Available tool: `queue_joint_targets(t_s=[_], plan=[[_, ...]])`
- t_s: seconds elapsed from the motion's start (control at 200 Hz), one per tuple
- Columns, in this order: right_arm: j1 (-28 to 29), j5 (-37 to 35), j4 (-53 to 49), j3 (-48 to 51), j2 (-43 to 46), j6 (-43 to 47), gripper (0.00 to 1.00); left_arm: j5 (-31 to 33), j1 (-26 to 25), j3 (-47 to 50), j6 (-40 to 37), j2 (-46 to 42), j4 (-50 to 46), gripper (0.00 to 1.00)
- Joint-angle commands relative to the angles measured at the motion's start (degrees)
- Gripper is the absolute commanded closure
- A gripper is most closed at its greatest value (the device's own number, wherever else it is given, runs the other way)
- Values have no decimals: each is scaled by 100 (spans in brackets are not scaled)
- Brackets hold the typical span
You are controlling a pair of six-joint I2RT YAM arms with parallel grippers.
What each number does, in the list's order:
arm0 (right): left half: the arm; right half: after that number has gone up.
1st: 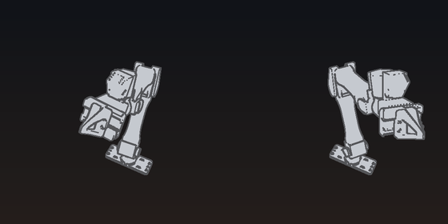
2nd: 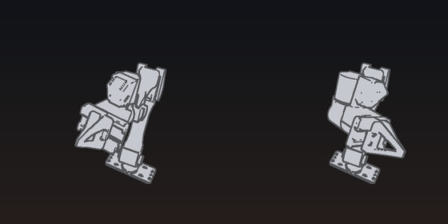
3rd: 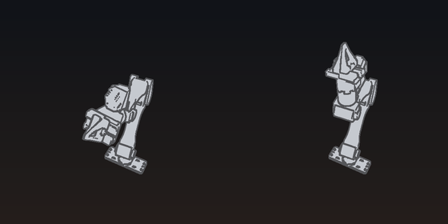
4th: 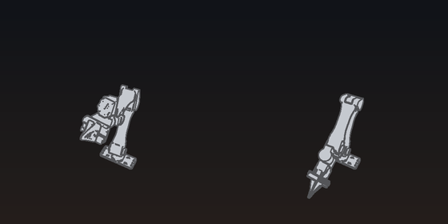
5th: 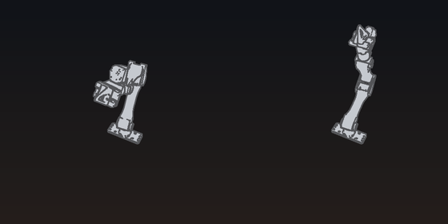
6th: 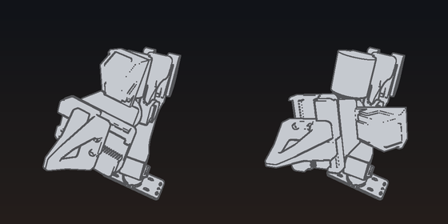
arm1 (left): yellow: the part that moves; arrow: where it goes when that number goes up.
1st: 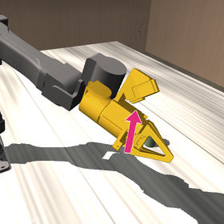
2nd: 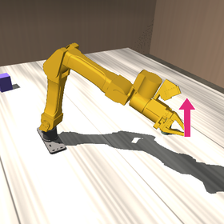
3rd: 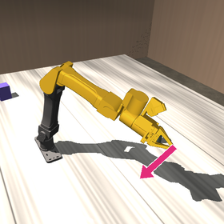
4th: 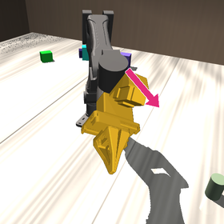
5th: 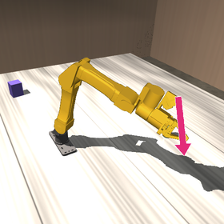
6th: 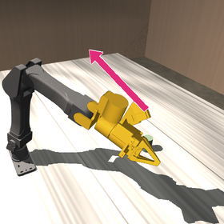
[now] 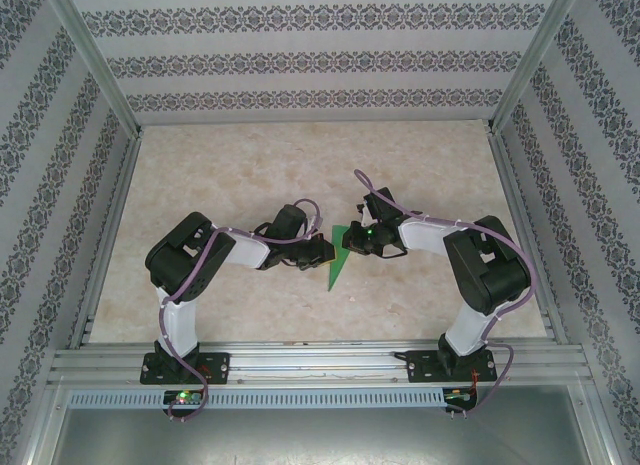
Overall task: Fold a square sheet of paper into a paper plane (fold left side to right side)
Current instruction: Fold the wing for the fifth time at the center of the table.
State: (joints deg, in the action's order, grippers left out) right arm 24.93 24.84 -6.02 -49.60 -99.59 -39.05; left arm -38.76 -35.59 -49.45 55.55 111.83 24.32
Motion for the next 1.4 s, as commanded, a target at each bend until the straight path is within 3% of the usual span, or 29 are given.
queue_joint_targets(t_s=[0.0, 0.41, 0.624, 0.839, 1.114, 1.394], plan=[[65, -111, -130, -58, -120, 64, 88, 483, -272, -73, -88, 559, -160, 91], [65, -102, -149, 2, -315, -12, 89, 519, -265, -82, -61, 577, -244, 94], [30, -164, -269, 172, -333, -87, 97, 561, -259, 79, 10, 418, 31, 91], [-14, -177, -230, 424, -359, -68, 100, 684, -92, 288, -65, -325, -69, 85], [-41, -190, -189, 531, -358, -41, 100, 967, 44, 168, -564, -1551, -1327, 82], [-41, -190, -213, 496, -391, -7, 100, 264, -162, -150, -312, -1432, -1344, 92]])
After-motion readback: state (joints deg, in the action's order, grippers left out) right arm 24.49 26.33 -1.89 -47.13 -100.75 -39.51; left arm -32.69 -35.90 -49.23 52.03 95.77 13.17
